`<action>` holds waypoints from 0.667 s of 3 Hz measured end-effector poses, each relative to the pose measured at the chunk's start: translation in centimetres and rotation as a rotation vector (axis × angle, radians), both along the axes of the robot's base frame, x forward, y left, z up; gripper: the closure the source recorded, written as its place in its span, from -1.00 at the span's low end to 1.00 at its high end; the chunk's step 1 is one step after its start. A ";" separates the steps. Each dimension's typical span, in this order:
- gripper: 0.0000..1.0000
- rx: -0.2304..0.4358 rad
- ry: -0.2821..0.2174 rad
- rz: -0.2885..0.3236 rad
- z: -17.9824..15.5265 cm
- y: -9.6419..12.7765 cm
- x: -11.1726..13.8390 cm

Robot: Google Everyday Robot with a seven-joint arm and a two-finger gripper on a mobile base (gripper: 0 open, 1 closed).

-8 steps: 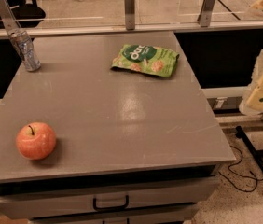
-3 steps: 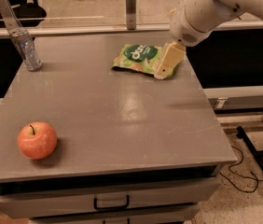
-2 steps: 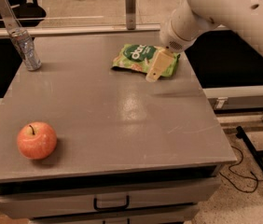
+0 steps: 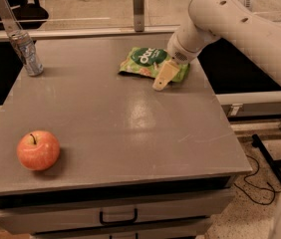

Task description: Move green rice chip bag near redbull can

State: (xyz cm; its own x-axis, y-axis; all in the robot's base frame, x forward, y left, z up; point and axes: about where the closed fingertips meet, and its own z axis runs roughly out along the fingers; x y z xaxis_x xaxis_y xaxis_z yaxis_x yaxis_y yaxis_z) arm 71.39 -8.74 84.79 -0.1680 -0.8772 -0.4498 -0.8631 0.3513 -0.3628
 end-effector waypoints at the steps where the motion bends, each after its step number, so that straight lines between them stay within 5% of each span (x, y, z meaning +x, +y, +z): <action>1: -0.19 0.024 0.030 0.001 -0.3 0.5 0.4; 2: 0.27 0.024 0.030 0.001 -0.1 0.5 0.4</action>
Offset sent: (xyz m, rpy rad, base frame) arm -0.0175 0.0328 0.0390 0.1252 0.0181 0.1040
